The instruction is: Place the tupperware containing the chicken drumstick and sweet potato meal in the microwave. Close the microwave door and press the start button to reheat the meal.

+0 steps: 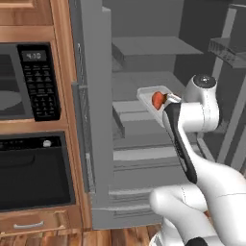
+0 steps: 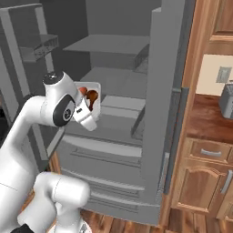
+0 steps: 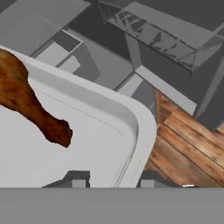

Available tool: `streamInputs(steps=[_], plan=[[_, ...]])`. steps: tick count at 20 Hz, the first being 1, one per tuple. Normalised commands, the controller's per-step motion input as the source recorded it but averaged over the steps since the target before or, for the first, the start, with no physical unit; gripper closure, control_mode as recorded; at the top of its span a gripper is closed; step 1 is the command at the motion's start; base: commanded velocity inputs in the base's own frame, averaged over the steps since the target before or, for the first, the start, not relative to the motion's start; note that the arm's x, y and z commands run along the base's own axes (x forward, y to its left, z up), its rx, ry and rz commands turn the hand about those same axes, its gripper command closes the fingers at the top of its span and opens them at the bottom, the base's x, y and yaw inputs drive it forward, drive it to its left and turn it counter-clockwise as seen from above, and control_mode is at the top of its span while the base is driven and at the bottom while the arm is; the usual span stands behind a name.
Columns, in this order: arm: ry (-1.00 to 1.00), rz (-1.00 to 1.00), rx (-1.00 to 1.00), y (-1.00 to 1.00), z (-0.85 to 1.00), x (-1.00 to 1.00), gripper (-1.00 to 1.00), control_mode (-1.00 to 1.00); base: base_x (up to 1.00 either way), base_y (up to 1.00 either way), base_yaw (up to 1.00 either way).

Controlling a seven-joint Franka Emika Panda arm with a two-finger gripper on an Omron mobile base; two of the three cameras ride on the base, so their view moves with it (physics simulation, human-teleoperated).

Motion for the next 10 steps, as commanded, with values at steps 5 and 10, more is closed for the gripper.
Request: streamInputs(steps=[5, 10], plan=[[0.00, 0.00, 0.00, 0.00, 0.00, 0.00, 1.00, 1.00, -1.00, 0.00, 0.33], [0.00, 0.00, 0.00, 0.00, 0.00, 0.00, 1.00, 1.00, -0.83, 0.08, 0.39]])
